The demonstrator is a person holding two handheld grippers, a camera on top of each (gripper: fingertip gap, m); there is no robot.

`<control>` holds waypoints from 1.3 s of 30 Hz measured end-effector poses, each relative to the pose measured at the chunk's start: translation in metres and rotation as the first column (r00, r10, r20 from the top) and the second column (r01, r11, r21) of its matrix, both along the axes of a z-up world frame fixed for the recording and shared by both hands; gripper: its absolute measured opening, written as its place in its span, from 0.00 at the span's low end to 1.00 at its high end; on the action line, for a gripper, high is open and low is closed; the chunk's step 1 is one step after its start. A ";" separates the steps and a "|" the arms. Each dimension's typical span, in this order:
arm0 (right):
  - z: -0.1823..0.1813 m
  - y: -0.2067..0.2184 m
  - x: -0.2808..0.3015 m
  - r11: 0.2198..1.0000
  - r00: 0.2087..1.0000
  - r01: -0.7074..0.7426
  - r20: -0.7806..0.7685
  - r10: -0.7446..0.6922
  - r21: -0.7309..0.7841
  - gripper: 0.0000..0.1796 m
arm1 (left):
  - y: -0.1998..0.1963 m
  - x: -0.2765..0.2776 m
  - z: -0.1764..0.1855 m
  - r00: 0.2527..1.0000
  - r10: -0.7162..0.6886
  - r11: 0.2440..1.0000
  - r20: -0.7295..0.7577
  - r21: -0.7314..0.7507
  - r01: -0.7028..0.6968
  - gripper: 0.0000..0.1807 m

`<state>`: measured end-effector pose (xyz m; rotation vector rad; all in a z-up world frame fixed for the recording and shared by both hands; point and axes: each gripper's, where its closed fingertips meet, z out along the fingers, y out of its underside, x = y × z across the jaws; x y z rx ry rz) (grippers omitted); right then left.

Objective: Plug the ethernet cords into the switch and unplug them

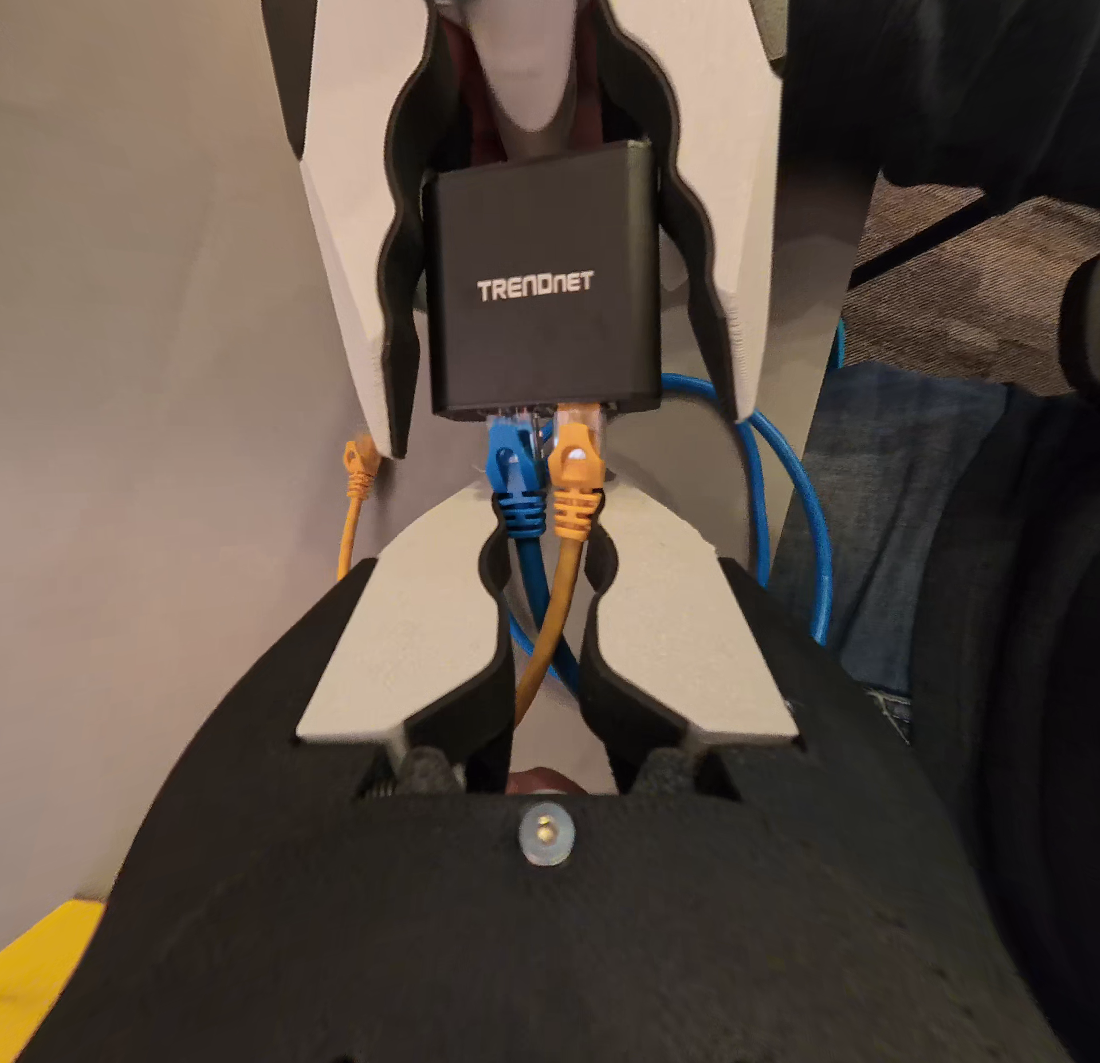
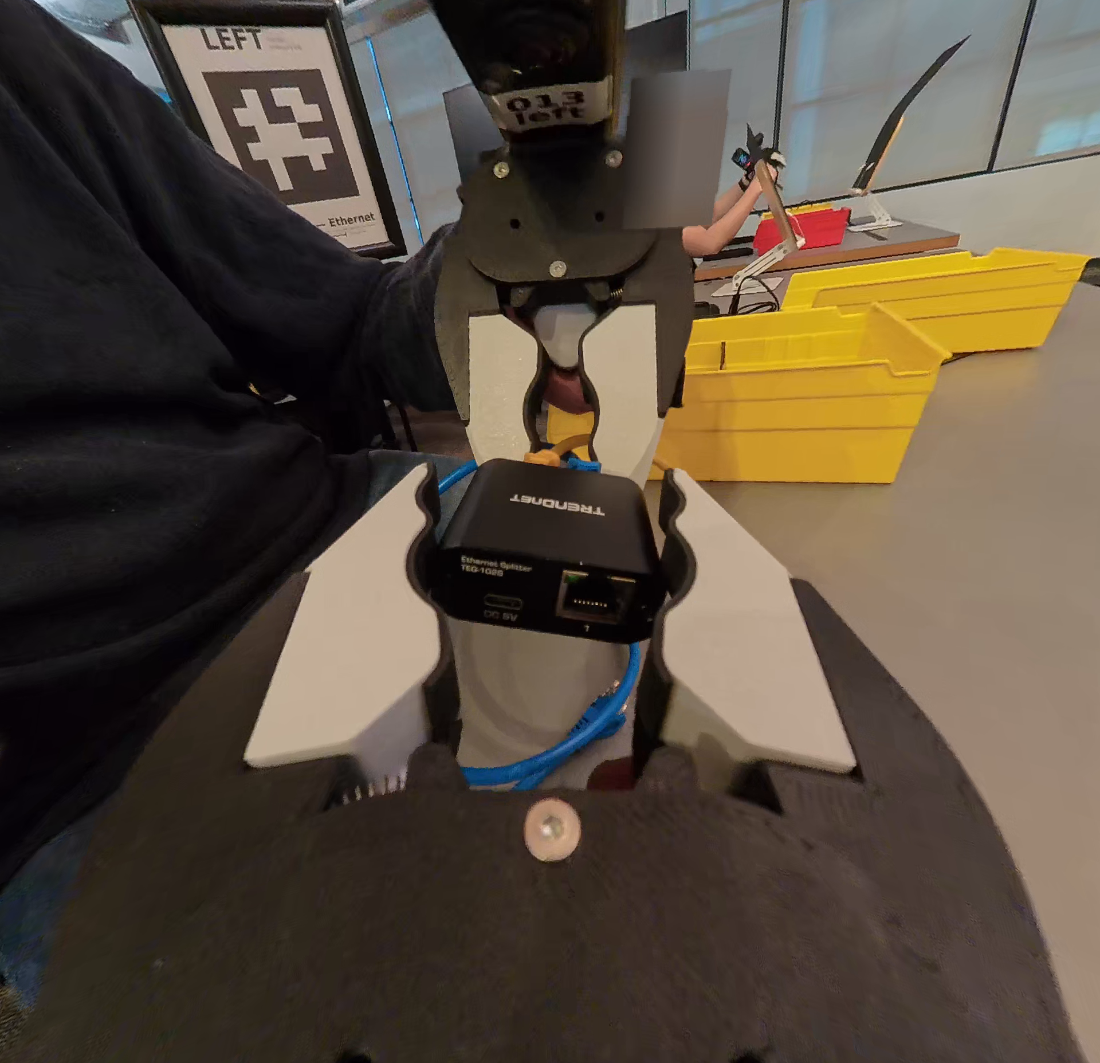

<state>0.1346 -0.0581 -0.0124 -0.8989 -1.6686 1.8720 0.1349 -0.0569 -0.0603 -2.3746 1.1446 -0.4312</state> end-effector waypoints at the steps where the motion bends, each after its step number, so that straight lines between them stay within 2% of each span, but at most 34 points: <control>1: 0.000 0.000 0.000 1.000 1.000 -0.007 0.010 0.008 -0.019 0.41 | 0.001 0.000 0.001 1.000 -0.001 1.000 -0.009 0.013 0.001 0.12; 3: -0.001 0.003 -0.001 0.999 0.999 -0.009 0.036 0.011 -0.052 0.47 | 0.003 -0.001 0.002 1.000 0.006 0.999 -0.019 0.031 -0.006 0.12; 5: 0.000 0.001 0.001 0.998 0.999 -0.021 0.029 0.022 -0.055 0.40 | 0.003 -0.003 0.002 0.999 0.002 0.999 -0.045 0.039 0.000 0.12; 12: -0.005 0.003 -0.002 0.999 0.999 0.028 0.045 -0.029 0.021 0.40 | 0.003 -0.003 0.002 0.999 0.007 1.000 -0.054 0.028 -0.006 0.12; 19: -0.009 0.001 0.000 0.998 0.995 0.014 0.098 -0.021 0.068 0.40 | 0.002 -0.002 0.003 0.998 -0.004 1.000 -0.064 0.026 0.006 0.12; 22: -0.018 0.002 0.001 0.990 0.983 0.012 0.177 -0.036 0.138 0.40 | 0.002 -0.004 0.001 0.996 -0.006 1.000 -0.090 0.023 0.008 0.12; 27: -0.033 0.008 0.006 0.922 0.933 -0.047 0.347 -0.097 0.385 0.41 | 0.002 -0.003 0.002 0.991 -0.022 1.000 -0.132 0.019 0.025 0.12; 29: -0.037 0.007 0.011 0.903 0.906 -0.107 0.416 -0.084 0.416 0.44 | 0.002 -0.002 0.003 0.990 -0.034 0.999 -0.138 0.012 0.036 0.12; 31: -0.040 0.009 0.014 0.890 0.881 -0.141 0.466 -0.087 0.433 0.51 | 0.003 -0.002 0.004 0.987 -0.032 0.999 -0.154 0.015 0.035 0.12; 33: -0.040 0.012 0.014 0.879 0.872 -0.147 0.479 -0.101 0.453 0.52 | 0.002 -0.001 0.004 0.988 -0.039 0.999 -0.151 0.005 0.040 0.12; 35: -0.036 0.007 0.012 0.886 0.878 -0.161 0.472 -0.073 0.436 0.49 | 0.002 0.000 0.005 0.987 -0.040 0.999 -0.153 0.005 0.041 0.12; 37: -0.041 0.001 0.013 0.879 0.866 -0.204 0.497 -0.044 0.432 0.41 | 0.002 0.002 0.005 0.987 -0.044 0.999 -0.154 -0.003 0.044 0.12; 39: -0.049 0.002 0.013 0.867 0.847 -0.212 0.527 -0.066 0.450 0.40 | 0.002 -0.001 0.003 0.983 -0.044 0.999 -0.178 -0.007 0.044 0.12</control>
